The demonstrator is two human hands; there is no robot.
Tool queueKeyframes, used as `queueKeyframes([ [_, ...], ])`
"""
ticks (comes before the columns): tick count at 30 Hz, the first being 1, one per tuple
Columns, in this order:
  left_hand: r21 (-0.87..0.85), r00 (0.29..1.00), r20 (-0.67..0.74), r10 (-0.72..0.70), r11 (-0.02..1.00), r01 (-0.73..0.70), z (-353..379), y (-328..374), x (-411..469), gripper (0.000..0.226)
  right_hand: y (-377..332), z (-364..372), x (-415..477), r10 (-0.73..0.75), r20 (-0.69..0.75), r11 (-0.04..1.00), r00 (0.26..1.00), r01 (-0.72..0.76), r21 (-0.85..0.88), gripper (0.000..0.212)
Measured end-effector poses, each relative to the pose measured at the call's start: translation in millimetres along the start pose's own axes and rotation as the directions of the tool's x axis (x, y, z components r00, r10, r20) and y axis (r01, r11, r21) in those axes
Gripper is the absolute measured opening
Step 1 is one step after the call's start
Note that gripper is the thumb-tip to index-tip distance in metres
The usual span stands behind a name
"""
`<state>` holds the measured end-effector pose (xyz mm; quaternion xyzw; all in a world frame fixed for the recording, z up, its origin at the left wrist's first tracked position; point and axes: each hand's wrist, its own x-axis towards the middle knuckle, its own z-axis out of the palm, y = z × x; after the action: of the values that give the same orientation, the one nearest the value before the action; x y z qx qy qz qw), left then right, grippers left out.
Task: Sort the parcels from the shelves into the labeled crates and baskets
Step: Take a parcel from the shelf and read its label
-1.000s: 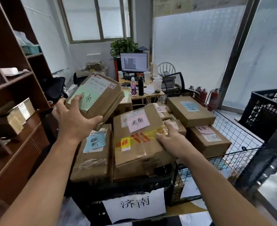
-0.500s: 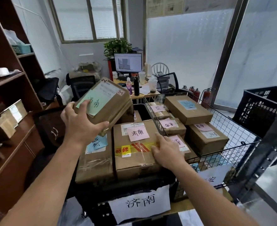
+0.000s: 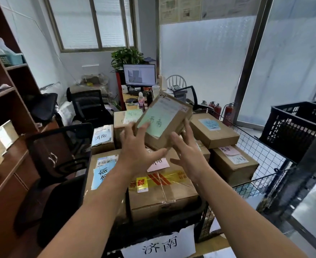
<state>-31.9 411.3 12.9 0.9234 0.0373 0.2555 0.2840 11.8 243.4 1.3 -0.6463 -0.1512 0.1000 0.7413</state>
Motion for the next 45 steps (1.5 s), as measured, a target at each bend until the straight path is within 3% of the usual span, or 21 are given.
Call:
queueKeyframes([
  [4,-0.054,0.981,0.18,0.073,0.996,-0.064,6.3,-18.0,15.9,0.097,-0.7,-20.9,35.1,-0.048,-0.049,0.997,0.998,0.051,0.053,0.078],
  [8,-0.072,0.972,0.191,0.136,0.99,-0.124,16.8,-25.9,38.9,0.095,6.1,-30.9,78.4,-0.07,-0.079,0.997,0.994,0.067,-0.045,0.093],
  [12,0.045,0.973,0.204,0.11,0.992,-0.122,22.1,-31.0,68.2,0.091,12.9,-34.4,122.2,-0.078,-0.111,0.988,0.991,0.062,-0.144,0.085],
  [15,0.116,0.985,0.151,0.085,0.988,-0.103,23.6,-39.3,87.1,0.083,18.0,-42.4,155.4,0.002,-0.031,0.982,1.0,-0.008,-0.188,0.076],
  [19,0.214,0.996,-0.045,-0.072,0.974,0.08,28.1,-58.0,109.8,0.066,19.3,-52.0,192.0,0.131,0.036,0.973,0.991,-0.121,-0.195,0.065],
  [23,0.414,0.979,0.042,-0.201,0.895,0.166,35.0,-81.6,118.6,0.064,18.2,-54.1,219.2,0.197,0.074,0.929,0.978,-0.162,-0.332,0.061],
  [28,0.488,0.986,0.047,-0.161,0.865,0.118,36.7,-94.9,115.5,0.064,15.6,-54.4,236.1,0.313,0.118,0.872,0.942,-0.236,-0.43,0.058],
  [37,0.449,0.983,0.045,-0.179,0.882,0.14,37.8,-94.7,114.9,0.065,14.1,-47.0,245.6,0.269,0.151,0.813,0.951,-0.14,-0.564,0.054],
  [43,0.422,0.981,0.045,-0.188,0.894,0.151,36.7,-95.6,112.1,0.063,9.9,-34.4,242.6,0.07,0.178,0.716,0.982,0.075,-0.694,0.056],
  [45,0.416,0.98,0.041,-0.193,0.895,0.159,36.5,-95.7,111.5,0.06,10.9,-36.2,240.7,0.045,0.173,0.733,0.984,0.085,-0.675,0.062],
])
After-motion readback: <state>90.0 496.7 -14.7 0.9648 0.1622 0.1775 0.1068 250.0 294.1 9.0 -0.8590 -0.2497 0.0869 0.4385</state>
